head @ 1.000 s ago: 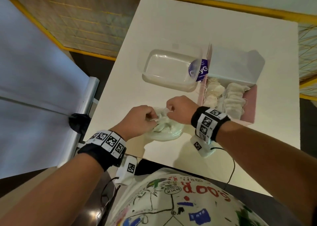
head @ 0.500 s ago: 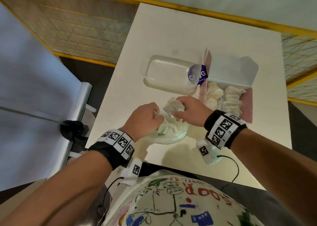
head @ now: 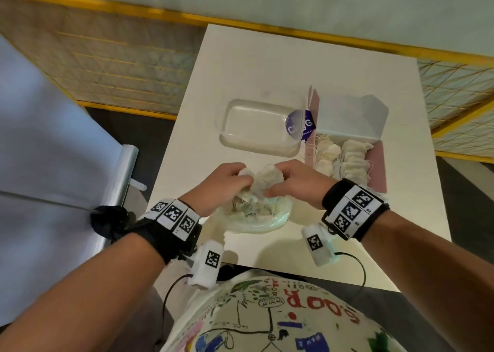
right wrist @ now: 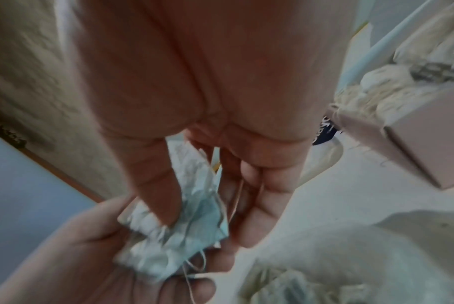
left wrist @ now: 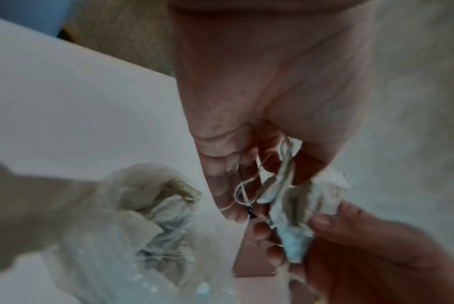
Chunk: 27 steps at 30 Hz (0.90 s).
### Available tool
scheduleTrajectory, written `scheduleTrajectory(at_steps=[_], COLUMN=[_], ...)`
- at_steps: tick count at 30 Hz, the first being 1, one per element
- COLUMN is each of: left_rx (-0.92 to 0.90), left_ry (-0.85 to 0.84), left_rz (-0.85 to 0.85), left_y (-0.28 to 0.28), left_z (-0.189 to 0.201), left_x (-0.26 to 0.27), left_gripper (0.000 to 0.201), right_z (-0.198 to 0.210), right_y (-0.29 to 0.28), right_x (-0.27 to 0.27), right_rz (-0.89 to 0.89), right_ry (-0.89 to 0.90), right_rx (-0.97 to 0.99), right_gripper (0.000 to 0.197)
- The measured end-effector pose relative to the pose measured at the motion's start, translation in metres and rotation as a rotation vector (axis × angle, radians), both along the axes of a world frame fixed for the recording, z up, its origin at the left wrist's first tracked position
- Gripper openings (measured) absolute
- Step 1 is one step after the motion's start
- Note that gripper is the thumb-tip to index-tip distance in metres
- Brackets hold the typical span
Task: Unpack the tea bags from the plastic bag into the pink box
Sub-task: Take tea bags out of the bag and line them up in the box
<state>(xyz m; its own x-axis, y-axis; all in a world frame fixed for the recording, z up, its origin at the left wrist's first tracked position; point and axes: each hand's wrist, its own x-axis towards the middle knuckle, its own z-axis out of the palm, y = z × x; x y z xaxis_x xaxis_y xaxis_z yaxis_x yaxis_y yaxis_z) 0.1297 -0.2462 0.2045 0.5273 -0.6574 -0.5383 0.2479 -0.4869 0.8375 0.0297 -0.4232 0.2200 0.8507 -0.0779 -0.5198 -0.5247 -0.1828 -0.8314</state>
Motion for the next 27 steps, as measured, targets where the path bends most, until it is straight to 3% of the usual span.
scheduleTrajectory(at_steps=[3, 9, 14, 18, 20, 23, 27], left_rx=[-0.106, -0.349, -0.294, -0.304, -0.305, -0.299, -0.35], left_ry=[0.245, 0.491, 0.322, 0.318, 0.279, 0.212, 0.249], left_rz=[0.179, 0.203, 0.229, 0.262, 0.22, 0.181, 0.171], left_y=[-0.002, -0.003, -0.002, 0.0, 0.0, -0.001, 0.003], left_z=[0.014, 0.03, 0.021, 0.019, 0.02, 0.023, 0.025], left_x=[0.001, 0.002, 0.002, 0.001, -0.001, -0.005, -0.004], left_gripper=[0.023, 0.05, 0.034, 0.03, 0.032, 0.032, 0.043], right_z=[0.008, 0.022, 0.028, 0.03, 0.029, 0.029, 0.032], right_y=[0.011, 0.014, 0.014, 0.008, 0.008, 0.009, 0.003], right_x=[0.008, 0.015, 0.013, 0.012, 0.013, 0.014, 0.014], right_rz=[-0.091, -0.183, -0.103, -0.205, -0.219, -0.177, -0.223], right_ry=[-0.054, -0.132, -0.214, -0.215, -0.209, -0.246, -0.279], right_rx=[0.08, 0.116, -0.033, 0.053, -0.002, -0.063, -0.028], right_gripper=[0.025, 0.022, 0.04, 0.039, 0.044, 0.028, 0.005])
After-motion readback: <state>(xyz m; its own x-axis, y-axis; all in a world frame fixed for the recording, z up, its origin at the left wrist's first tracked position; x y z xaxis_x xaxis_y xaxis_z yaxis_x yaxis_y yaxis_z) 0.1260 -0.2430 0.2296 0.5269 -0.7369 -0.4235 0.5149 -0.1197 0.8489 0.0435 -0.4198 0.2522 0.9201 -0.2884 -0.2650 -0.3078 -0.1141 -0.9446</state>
